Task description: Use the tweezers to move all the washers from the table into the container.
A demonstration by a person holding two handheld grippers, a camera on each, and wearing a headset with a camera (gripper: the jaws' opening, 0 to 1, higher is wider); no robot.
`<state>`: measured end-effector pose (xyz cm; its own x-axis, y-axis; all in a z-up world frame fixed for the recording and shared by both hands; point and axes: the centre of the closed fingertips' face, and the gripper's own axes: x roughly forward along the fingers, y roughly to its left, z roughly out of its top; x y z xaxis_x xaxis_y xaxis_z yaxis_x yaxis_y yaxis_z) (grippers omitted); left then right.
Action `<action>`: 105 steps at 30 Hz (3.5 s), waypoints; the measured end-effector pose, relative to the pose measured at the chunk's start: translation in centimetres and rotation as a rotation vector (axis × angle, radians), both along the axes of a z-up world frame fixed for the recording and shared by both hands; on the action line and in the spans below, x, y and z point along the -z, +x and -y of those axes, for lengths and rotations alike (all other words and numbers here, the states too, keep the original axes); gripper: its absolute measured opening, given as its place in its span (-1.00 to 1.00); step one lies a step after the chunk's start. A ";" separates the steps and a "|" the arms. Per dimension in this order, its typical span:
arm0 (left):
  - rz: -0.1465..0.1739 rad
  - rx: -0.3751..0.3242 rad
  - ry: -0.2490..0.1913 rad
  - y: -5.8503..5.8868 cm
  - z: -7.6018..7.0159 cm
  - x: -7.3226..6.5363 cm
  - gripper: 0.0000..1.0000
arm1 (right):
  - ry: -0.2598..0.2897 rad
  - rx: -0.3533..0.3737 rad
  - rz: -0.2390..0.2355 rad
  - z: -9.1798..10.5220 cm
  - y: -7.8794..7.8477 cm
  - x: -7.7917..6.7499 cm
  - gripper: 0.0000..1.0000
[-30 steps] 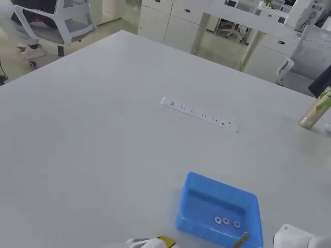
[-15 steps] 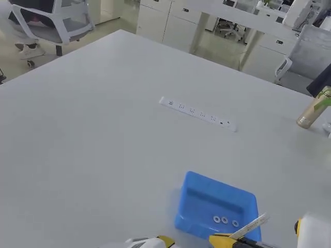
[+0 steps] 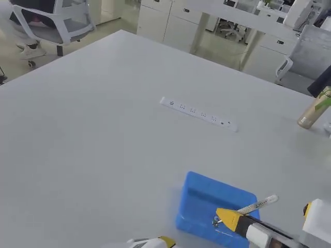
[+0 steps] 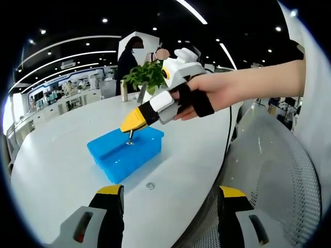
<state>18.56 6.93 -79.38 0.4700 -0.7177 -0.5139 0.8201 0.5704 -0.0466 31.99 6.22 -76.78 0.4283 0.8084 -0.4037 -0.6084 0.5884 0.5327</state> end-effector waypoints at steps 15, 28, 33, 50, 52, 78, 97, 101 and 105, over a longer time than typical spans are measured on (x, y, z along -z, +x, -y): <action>-0.007 0.001 0.005 0.0 0.0 0.2 0.47 | -0.159 0.014 0.052 -0.2 4.0 3.2 -0.90; -0.017 0.007 0.015 -0.2 0.0 0.4 0.46 | -0.284 -0.051 0.060 -0.7 5.0 6.6 -0.90; -0.020 0.011 0.018 -0.2 0.0 0.5 0.45 | -0.320 -0.077 0.073 -0.7 4.8 7.0 -0.90; -0.029 0.017 0.027 -0.4 0.0 0.7 0.44 | -0.383 -0.140 0.134 -0.5 4.3 7.0 -0.89; -0.031 0.015 0.025 -0.4 -0.1 0.8 0.44 | -0.379 -0.143 0.141 -0.2 4.0 6.6 -0.89; -0.023 0.017 0.023 -0.3 0.0 0.6 0.44 | -0.318 -0.247 0.277 -0.7 -1.6 0.2 -0.90; -0.028 0.024 0.026 -0.4 0.0 0.7 0.42 | -0.317 -0.310 0.123 -2.0 -6.2 6.4 -0.90; -0.028 0.024 0.026 -0.4 0.1 0.8 0.42 | -0.330 -0.312 0.122 -2.0 -6.3 6.8 -0.89; -0.029 0.025 0.027 -0.4 0.1 0.8 0.42 | -0.342 -0.329 0.127 -2.2 -6.5 7.0 -0.89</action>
<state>18.12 6.88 -80.16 0.4364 -0.7150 -0.5461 0.8329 0.5507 -0.0554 25.51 8.42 -83.80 0.2357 0.7394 -0.6306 -0.8387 0.4826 0.2524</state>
